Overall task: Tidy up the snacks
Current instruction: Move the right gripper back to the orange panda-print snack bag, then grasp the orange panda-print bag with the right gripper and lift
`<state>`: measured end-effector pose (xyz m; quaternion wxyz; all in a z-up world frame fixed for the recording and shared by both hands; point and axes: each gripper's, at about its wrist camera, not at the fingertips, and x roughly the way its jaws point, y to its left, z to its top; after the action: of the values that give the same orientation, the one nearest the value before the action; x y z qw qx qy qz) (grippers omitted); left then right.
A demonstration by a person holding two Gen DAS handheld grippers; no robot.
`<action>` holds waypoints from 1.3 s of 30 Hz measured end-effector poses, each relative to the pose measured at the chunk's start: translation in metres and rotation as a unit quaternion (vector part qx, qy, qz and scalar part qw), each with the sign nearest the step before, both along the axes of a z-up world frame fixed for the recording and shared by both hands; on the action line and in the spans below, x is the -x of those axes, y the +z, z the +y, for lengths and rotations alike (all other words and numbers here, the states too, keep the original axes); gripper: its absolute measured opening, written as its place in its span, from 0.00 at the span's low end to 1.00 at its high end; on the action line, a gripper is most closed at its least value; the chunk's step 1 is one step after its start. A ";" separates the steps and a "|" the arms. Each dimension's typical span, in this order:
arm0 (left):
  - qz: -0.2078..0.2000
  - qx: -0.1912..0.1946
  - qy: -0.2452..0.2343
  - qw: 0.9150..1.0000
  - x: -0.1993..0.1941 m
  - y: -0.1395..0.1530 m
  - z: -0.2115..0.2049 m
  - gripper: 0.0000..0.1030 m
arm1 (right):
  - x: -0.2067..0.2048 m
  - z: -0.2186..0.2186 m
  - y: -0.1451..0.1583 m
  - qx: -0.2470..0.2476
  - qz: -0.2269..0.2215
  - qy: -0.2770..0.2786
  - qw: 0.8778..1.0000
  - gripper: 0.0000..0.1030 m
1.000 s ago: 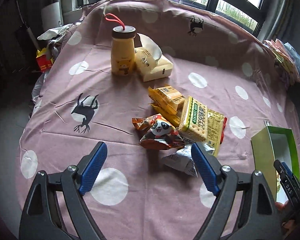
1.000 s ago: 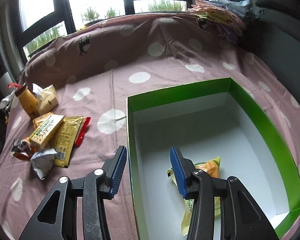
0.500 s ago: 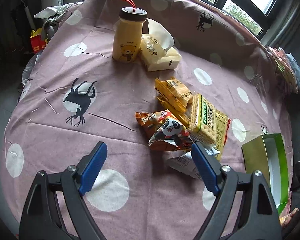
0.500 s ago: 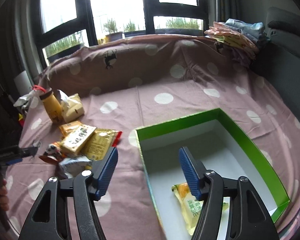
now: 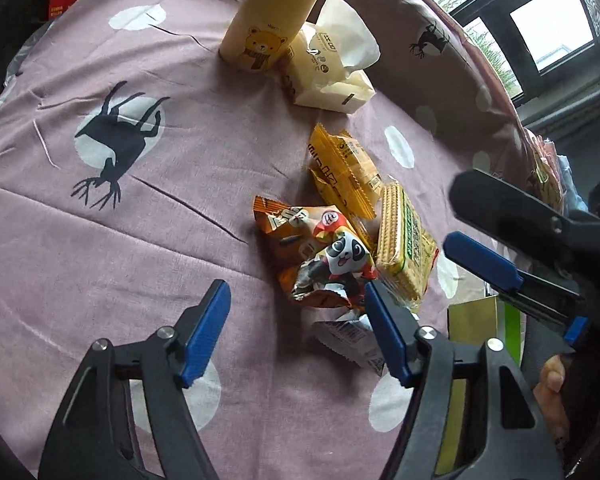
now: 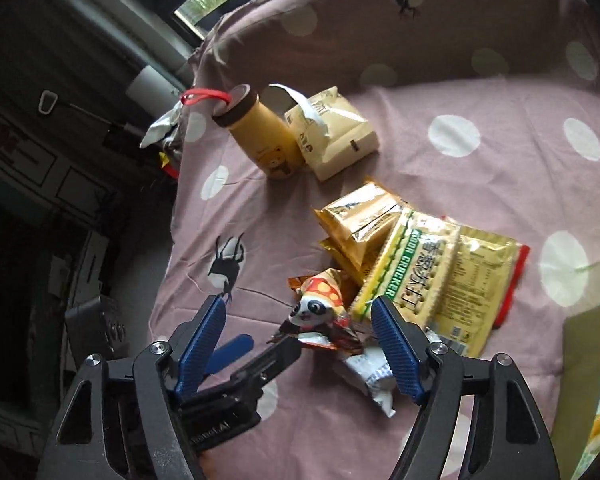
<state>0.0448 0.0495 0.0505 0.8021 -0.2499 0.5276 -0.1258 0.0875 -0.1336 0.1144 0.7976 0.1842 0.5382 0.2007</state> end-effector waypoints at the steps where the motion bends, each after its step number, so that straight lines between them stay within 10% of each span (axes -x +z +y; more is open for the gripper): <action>1: 0.001 0.013 0.001 1.000 -0.002 -0.001 0.001 0.63 | -0.007 0.007 -0.004 0.008 0.003 0.008 1.000 0.72; 5: 0.014 0.041 -0.007 0.999 -0.008 -0.007 -0.002 0.47 | -0.031 0.030 -0.031 0.039 0.051 0.028 0.998 0.46; 18: 0.029 -0.007 -0.050 0.998 -0.008 -0.021 -0.022 0.33 | -0.025 0.044 -0.088 0.063 0.109 0.077 0.989 0.46; 39: -0.144 -0.138 -0.138 0.970 0.108 0.073 -0.097 0.31 | 0.102 -0.042 -0.003 -0.072 -0.068 0.004 0.995 0.42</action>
<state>-0.0629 -0.0473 0.1232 0.8712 -0.0408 0.4481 -0.1963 -0.0143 -0.1759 0.1111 0.8162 0.2249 0.4674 0.2547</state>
